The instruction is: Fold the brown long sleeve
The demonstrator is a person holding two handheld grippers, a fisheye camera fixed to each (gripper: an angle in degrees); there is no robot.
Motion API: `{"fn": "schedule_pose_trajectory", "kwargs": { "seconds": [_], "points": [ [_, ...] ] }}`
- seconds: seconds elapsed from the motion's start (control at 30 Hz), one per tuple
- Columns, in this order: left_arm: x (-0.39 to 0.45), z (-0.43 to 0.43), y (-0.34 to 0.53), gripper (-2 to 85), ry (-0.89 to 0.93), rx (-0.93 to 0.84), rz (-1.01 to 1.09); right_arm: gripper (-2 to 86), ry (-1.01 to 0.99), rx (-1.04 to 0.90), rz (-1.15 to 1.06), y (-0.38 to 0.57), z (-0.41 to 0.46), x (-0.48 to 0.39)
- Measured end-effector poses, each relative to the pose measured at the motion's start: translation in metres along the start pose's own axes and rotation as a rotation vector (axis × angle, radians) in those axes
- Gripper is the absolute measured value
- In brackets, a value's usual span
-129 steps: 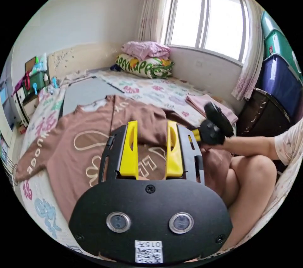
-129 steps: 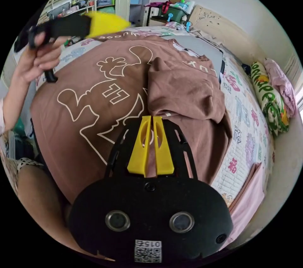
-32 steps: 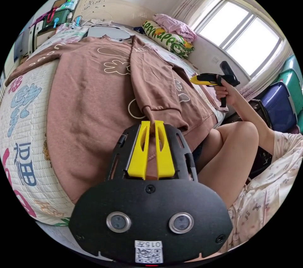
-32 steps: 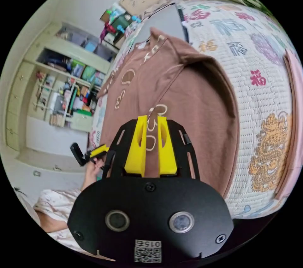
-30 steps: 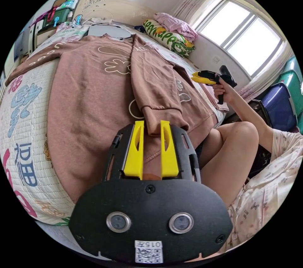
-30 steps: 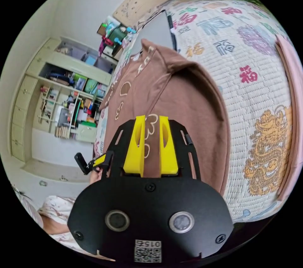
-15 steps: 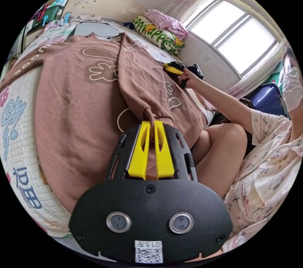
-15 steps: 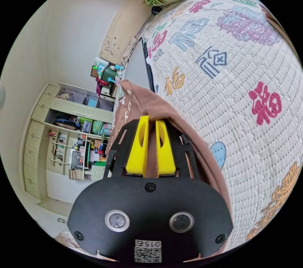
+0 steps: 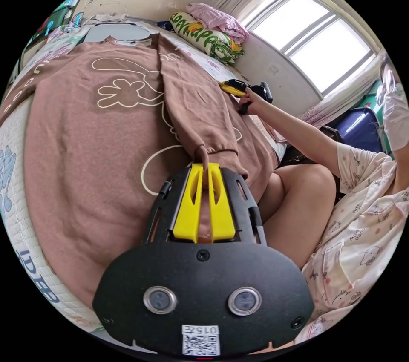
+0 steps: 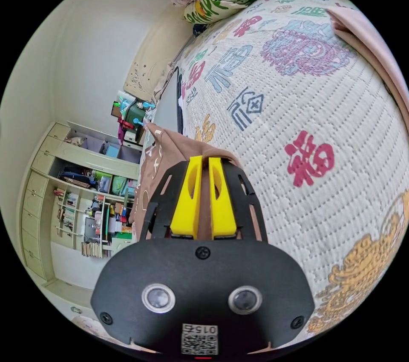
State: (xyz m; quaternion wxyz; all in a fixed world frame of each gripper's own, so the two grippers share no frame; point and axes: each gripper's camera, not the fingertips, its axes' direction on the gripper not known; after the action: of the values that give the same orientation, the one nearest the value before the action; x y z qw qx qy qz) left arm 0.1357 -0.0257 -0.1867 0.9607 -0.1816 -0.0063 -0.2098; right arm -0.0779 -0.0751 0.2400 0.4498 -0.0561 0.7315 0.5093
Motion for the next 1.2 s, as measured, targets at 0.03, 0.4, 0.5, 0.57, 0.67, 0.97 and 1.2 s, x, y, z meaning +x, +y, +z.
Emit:
{"fn": "schedule_pose_trajectory", "kwargs": {
  "seconds": [0.03,0.4,0.5,0.57,0.67,0.97,1.2],
  "points": [
    [0.005,-0.004,0.005,0.2,0.004,0.006,-0.008,2.8,0.01,0.017,0.009,0.013,-0.006,0.005],
    [0.062,-0.029,0.015,3.3,-0.054,0.024,-0.052,6.6,0.286,-0.088,-0.715,0.159,-0.055,-0.135],
    [0.08,-0.046,0.015,7.0,-0.069,0.072,-0.063,7.1,0.23,-0.273,-0.951,0.211,-0.052,-0.195],
    [0.084,-0.062,0.012,8.0,-0.054,0.136,-0.105,8.0,0.27,-0.466,-1.113,0.263,-0.035,-0.232],
    [0.088,-0.069,0.0,8.0,-0.033,0.171,-0.138,8.2,0.342,-0.616,-1.252,0.323,-0.009,-0.248],
    [0.111,-0.097,-0.026,2.0,-0.045,0.164,-0.132,6.6,0.442,-0.775,-1.2,0.355,0.033,-0.173],
    [0.025,-0.251,-0.029,7.3,-0.175,0.537,-0.4,6.4,0.405,-0.757,-1.132,0.337,0.015,-0.17]
  ]
}}
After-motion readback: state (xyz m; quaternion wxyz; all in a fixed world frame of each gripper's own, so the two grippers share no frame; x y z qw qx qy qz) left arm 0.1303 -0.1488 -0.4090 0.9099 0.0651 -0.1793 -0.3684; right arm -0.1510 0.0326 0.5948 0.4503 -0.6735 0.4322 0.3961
